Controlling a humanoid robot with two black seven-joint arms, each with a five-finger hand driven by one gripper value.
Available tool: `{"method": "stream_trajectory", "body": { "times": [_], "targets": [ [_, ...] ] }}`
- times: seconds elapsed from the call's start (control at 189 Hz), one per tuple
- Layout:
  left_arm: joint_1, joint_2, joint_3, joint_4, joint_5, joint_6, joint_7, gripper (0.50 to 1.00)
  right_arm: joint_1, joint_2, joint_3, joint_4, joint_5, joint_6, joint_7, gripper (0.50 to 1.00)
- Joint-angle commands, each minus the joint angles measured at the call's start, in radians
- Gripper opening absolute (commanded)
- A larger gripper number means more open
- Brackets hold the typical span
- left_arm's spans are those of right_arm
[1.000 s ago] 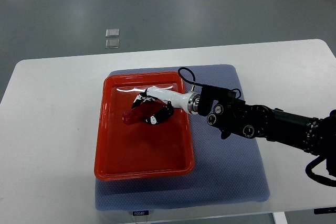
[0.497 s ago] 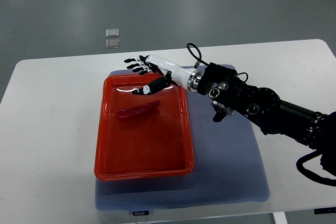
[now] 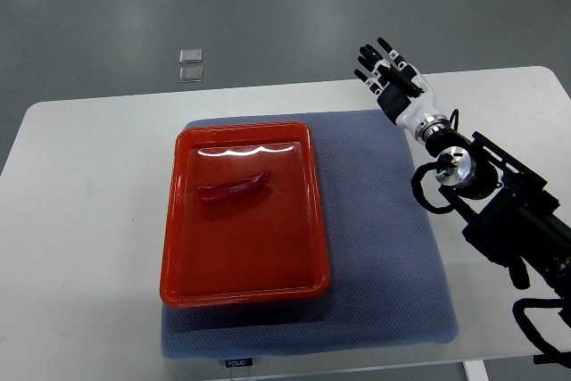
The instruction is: Place red pepper on red tray
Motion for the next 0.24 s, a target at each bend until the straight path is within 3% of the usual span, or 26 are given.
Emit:
{"method": "stream_trajectory", "body": {
  "times": [0.0, 0.233],
  "targets": [
    [0.0, 0.0, 0.0, 0.001, 0.0, 0.001, 0.0, 1.0, -0.045, -0.012, 0.042, -0.001, 0.031, 0.018, 0.002, 0.909],
    [0.0, 0.0, 0.0, 0.004, 0.0, 0.001, 0.0, 1.0, -0.061, -0.015, 0.054, -0.003, 0.063, 0.082, 0.002, 0.917]
  ]
}}
